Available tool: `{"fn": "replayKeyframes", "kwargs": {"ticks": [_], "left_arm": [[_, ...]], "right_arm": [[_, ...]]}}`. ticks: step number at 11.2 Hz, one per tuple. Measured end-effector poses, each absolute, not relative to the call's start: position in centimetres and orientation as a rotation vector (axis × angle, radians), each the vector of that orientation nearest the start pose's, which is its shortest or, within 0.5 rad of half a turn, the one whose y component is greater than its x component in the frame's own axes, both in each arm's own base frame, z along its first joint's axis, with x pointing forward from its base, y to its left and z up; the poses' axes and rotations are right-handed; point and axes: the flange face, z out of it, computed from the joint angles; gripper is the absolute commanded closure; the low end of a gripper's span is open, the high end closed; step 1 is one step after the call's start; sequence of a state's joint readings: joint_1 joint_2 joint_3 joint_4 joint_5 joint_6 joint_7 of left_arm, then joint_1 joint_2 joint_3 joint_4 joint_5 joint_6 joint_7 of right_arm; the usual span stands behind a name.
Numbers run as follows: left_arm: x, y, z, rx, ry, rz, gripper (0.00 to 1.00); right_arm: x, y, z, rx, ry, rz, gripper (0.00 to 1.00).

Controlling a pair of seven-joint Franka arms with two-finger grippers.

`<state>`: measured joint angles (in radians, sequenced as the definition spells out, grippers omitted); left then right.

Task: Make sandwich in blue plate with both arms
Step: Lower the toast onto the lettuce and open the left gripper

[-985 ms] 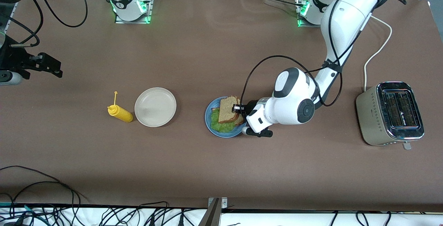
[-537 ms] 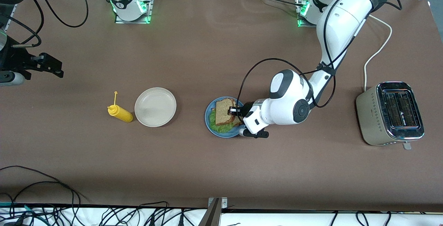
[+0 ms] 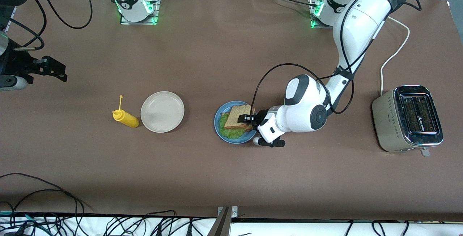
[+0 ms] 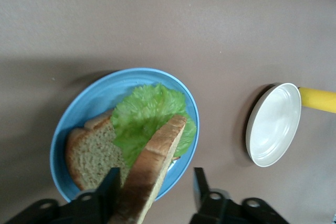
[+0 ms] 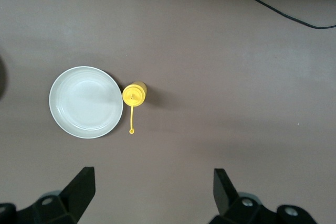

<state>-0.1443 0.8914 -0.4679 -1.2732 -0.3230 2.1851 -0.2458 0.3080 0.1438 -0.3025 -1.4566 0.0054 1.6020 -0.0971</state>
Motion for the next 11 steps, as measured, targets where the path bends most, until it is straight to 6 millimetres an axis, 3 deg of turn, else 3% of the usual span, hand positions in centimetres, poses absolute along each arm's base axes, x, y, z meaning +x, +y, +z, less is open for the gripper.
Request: {"fn": "replayKeyframes", "kwargs": {"ticks": [11], "left_arm": [[67.5, -33.7, 33.6, 2.714, -0.179, -0.119, 0.0]], "right_arm": [[60.1, 1.9, 60.0, -3.155, -0.163, -0.009, 0.0]]}}
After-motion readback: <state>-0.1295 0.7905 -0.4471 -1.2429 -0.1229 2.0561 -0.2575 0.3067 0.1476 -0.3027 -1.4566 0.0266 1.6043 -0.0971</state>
